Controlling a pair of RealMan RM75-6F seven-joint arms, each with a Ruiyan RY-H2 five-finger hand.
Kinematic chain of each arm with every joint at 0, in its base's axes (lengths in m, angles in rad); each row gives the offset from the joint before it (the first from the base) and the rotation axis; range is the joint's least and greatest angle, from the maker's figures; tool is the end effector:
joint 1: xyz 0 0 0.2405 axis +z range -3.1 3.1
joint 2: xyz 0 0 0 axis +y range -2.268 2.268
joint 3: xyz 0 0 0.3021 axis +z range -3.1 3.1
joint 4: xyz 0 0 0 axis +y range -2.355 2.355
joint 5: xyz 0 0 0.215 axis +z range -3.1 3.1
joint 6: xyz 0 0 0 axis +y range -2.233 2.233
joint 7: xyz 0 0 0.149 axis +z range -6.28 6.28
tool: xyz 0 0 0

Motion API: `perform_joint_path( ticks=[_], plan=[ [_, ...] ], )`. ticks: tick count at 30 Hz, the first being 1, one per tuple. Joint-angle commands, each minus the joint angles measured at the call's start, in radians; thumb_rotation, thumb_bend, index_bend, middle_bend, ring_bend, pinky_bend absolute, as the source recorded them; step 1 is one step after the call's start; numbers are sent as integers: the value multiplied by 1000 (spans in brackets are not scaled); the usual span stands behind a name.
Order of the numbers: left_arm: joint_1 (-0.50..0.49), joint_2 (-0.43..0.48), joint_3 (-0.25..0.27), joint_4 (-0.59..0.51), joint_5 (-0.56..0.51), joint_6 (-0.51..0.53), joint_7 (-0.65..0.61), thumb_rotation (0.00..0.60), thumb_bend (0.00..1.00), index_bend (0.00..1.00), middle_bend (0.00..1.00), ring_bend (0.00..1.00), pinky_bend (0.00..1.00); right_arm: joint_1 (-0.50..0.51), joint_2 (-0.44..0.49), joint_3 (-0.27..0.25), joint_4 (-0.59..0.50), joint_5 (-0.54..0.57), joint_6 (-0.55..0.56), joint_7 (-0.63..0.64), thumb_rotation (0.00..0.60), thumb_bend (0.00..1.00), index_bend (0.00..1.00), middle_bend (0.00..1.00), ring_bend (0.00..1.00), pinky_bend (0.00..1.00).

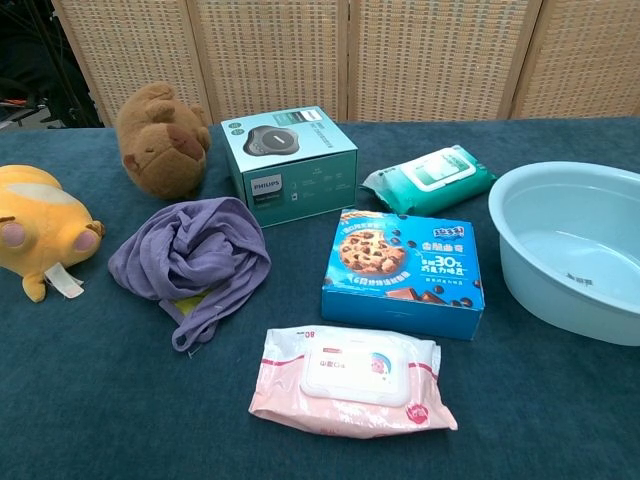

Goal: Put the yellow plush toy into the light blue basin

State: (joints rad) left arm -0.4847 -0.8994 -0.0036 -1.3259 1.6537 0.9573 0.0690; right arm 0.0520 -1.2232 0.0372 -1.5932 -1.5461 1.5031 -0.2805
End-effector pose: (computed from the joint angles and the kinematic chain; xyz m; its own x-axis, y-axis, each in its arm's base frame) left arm -0.3577 0.3268 0.2377 0.8991 0.1639 0.4059 0.4375 -0.3673 -0.8208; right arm -0.3488 -0.1753 0.1366 0.5688 -0.0063 0.8224 -0.8222 -0.0283 0.5684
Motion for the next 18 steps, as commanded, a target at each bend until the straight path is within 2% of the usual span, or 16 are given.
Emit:
perform_joint_path(
  ticks=[1,18],
  plan=[
    [-30,-28,7,48,14,-26,4,600,0,0,0,0,0,0,0,1,0,2,-1,0,600,2,0,0,0,0],
    [-132,-188,23,208,17,-119,-22,600,0,0,0,0,0,7,-2,8,14,25,-18,10,600,2,0,0,0,0]
  ],
)
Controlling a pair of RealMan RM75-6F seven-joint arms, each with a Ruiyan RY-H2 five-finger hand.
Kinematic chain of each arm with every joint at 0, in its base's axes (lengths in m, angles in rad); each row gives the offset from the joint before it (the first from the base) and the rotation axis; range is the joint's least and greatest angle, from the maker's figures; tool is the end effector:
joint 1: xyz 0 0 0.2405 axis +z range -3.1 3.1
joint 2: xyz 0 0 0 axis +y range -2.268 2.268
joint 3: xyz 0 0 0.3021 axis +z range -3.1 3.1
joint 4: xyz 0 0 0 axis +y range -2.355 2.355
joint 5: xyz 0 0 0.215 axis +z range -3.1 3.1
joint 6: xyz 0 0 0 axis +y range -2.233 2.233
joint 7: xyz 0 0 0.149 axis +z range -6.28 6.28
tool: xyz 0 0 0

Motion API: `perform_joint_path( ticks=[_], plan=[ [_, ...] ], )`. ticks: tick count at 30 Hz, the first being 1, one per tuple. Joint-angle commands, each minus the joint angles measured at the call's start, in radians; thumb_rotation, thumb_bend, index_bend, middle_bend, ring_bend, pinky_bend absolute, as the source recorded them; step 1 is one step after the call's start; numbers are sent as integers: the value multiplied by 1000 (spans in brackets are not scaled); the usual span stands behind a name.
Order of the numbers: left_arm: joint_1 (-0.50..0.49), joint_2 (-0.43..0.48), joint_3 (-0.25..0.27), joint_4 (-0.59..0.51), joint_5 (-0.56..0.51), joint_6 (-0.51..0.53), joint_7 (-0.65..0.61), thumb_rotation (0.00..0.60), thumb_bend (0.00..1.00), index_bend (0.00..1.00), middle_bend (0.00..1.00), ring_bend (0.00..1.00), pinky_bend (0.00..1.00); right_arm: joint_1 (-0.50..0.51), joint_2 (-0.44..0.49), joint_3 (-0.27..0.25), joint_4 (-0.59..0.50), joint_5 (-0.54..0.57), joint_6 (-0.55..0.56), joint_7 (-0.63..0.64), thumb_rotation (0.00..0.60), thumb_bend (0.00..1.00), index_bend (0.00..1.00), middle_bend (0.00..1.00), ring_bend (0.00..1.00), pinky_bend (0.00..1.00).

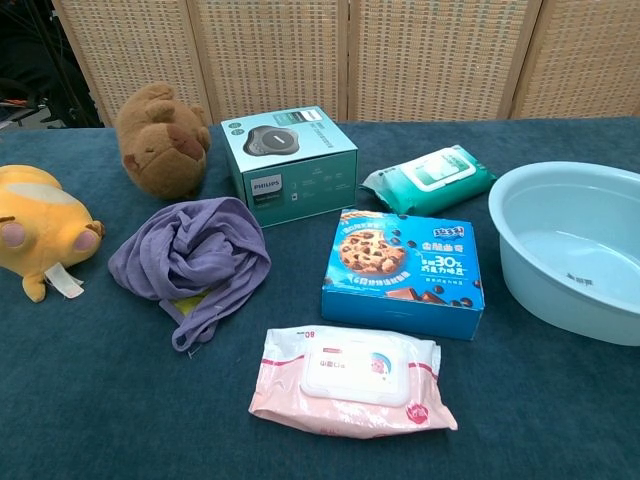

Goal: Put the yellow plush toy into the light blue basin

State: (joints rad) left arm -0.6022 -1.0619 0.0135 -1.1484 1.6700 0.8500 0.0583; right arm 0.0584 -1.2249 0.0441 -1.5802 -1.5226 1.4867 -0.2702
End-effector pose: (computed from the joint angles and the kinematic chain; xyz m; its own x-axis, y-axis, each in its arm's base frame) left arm -0.3589 0.3771 0.1905 0.9259 0.1624 0.3410 0.3774 -0.4331 -0.8185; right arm -0.3539 -0.1792 0.1369 0.5682 -0.0181 0.8227 -0.8229 -0.0127 0.5680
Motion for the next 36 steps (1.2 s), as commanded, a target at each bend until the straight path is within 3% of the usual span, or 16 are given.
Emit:
perform_joint_path(
  ticks=[1,22,32,36],
  plan=[
    [-17,-32,8,39,1,-13,-13,600,0,0,0,0,0,1,-1,1,1,3,-2,0,600,2,0,0,0,0],
    [-77,-286,55,344,-25,-95,-161,600,0,0,0,0,0,12,-16,-4,9,26,-34,-24,600,28,0,0,0,0],
    [-66,-372,68,441,-35,-59,-185,600,19,4,0,0,0,12,-12,-7,4,23,-31,-17,600,24,0,0,0,0],
    [-52,-406,61,481,-33,10,-161,600,187,248,16,21,85,11,-9,-8,1,20,-27,-13,600,22,0,0,0,0]
  ],
)
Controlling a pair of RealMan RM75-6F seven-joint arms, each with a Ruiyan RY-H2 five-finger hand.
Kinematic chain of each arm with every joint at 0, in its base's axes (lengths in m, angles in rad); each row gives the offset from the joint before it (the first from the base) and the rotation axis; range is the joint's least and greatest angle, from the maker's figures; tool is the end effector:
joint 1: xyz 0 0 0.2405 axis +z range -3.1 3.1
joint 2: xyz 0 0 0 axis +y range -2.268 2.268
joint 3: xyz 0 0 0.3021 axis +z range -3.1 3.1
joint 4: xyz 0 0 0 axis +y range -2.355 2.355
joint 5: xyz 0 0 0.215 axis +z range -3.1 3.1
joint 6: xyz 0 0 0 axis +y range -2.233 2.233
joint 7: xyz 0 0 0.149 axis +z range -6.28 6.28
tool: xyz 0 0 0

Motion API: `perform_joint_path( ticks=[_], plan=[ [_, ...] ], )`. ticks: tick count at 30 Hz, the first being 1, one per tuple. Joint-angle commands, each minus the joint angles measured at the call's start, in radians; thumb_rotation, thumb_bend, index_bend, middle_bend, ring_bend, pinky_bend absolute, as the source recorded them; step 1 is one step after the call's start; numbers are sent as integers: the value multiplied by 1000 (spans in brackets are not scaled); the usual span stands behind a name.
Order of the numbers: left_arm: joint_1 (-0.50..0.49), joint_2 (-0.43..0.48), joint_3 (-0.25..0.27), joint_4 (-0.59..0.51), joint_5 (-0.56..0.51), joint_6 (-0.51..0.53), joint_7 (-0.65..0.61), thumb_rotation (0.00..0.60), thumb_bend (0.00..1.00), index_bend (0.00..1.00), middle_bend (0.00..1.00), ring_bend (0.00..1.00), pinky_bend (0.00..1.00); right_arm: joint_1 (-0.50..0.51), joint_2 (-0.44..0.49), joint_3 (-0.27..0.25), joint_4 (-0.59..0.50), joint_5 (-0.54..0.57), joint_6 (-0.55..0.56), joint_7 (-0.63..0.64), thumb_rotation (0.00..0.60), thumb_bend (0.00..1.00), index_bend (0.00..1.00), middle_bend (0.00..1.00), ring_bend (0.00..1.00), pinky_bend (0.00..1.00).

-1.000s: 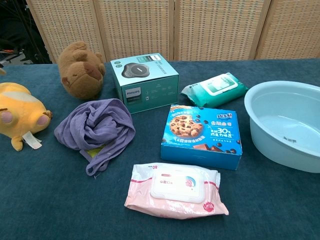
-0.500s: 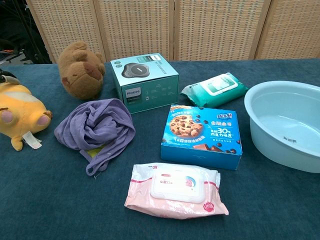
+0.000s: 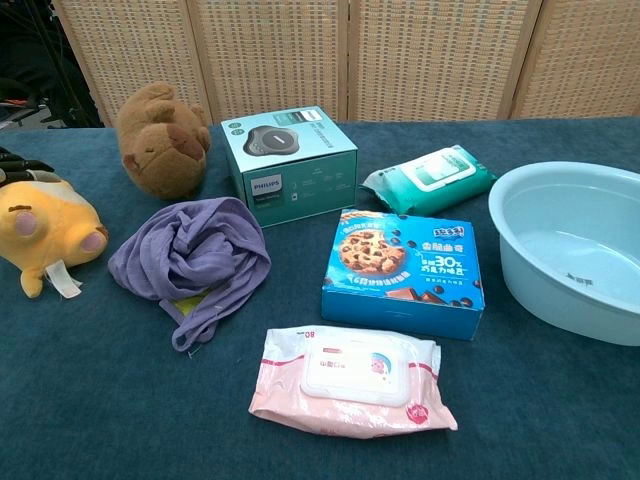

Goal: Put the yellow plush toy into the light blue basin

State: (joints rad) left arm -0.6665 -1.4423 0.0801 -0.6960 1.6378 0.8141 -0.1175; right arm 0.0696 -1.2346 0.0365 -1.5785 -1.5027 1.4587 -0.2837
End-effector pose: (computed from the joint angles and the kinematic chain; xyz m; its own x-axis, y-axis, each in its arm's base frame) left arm -0.3872 0.4204 0.0946 0.8924 0.2234 0.3920 0.4509 -0.4094 -0.7931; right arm -0.3559 -0.1813 0.1294 0.5715 -0.0516 0.8190 -0.8204 -0.0131 0.5716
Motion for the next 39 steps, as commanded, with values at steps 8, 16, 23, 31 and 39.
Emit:
perform_joint_path(
  ticks=[8,16,23,31,39],
  plan=[
    [52,-108,-28,136,-6,201,53,600,392,629,296,305,356,-2,7,-3,-6,-11,9,8,600,24,0,0,0,0],
    [77,-177,-21,245,7,296,54,600,478,794,453,462,473,-3,10,-5,-9,-13,11,13,600,27,0,0,0,0],
    [80,-189,-36,286,2,381,-6,600,512,815,483,499,503,-3,11,-4,-11,-13,12,14,600,26,0,0,0,0],
    [70,-124,-56,193,12,525,-26,600,521,822,496,512,514,-7,16,-4,-16,-17,23,19,600,26,0,0,0,0],
    [57,33,-87,-80,22,625,7,600,523,822,496,512,514,-12,23,-6,-23,-29,35,27,600,26,0,0,0,0]
  ],
)
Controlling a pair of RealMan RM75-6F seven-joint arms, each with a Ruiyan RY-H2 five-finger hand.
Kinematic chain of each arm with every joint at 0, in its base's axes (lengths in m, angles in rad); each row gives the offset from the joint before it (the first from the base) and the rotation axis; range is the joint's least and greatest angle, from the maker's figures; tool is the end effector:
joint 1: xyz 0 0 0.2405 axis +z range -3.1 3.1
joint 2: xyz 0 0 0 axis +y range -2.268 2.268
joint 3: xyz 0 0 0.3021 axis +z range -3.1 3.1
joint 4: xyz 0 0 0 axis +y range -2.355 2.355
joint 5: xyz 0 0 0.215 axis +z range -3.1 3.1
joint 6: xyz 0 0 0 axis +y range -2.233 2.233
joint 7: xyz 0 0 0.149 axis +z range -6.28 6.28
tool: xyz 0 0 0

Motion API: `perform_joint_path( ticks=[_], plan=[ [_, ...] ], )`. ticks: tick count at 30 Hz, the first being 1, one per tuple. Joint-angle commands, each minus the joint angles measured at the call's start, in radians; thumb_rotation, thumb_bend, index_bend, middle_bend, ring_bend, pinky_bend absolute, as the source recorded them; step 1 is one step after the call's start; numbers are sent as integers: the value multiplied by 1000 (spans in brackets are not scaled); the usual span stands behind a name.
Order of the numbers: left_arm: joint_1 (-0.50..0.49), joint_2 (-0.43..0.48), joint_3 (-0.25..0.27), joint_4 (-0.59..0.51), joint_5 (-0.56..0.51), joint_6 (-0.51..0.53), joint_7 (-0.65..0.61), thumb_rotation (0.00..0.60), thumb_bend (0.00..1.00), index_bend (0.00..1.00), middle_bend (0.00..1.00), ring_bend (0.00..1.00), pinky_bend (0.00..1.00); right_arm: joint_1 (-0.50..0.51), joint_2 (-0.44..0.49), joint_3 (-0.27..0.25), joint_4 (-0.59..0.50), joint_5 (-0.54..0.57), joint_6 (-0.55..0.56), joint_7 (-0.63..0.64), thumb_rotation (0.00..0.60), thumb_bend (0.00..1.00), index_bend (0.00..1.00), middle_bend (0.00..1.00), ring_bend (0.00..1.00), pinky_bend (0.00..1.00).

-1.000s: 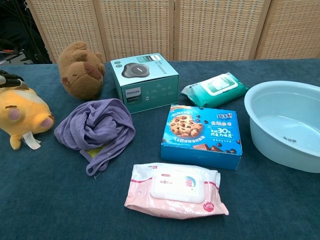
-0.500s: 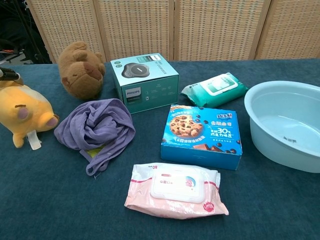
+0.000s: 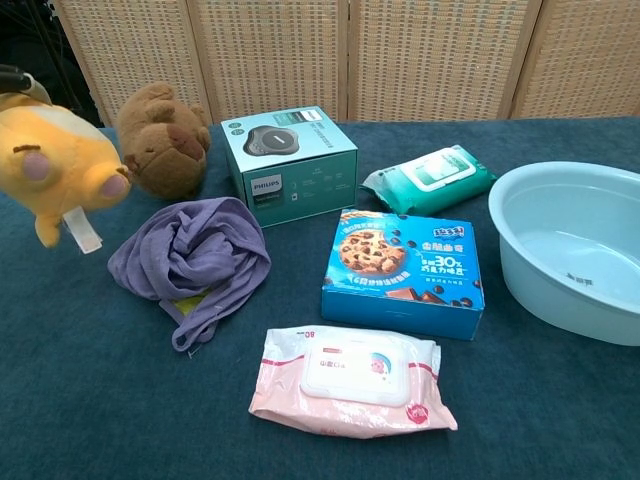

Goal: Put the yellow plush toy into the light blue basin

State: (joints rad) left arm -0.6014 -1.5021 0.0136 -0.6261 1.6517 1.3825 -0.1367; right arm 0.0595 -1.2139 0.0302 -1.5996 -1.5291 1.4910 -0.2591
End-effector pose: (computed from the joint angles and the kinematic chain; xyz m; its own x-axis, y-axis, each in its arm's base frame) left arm -0.3321 0.4023 0.1207 0.7440 -0.2620 0.6146 0.4888 -0.4136 -0.7681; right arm -0.3506 -0.1763 0.1376 0.5530 -0.0255 0.8328 -0.8331 -0.0228 0.5526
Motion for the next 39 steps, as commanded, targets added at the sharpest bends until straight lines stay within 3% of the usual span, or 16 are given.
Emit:
perform_joint_path(
  ticks=[1,9,17,26,39],
  plan=[
    [-9,124,-26,-211,9,67,44,600,523,822,496,512,514,-2,4,0,-3,-4,6,5,600,26,0,0,0,0],
    [-30,252,-78,-561,-14,50,177,600,525,822,496,512,514,-8,16,1,-11,-11,18,25,600,26,0,0,0,0],
    [-86,223,-120,-726,-52,-60,342,600,524,822,496,512,514,-7,27,3,-11,-9,15,48,600,28,0,0,0,0],
    [-175,96,-167,-773,-101,-183,476,600,522,822,496,512,514,-11,43,8,-14,-3,22,79,600,28,0,0,0,0],
    [-281,-115,-233,-694,-182,-276,581,600,507,822,496,509,514,-15,65,10,-16,-3,24,129,600,28,0,0,0,0]
  ],
)
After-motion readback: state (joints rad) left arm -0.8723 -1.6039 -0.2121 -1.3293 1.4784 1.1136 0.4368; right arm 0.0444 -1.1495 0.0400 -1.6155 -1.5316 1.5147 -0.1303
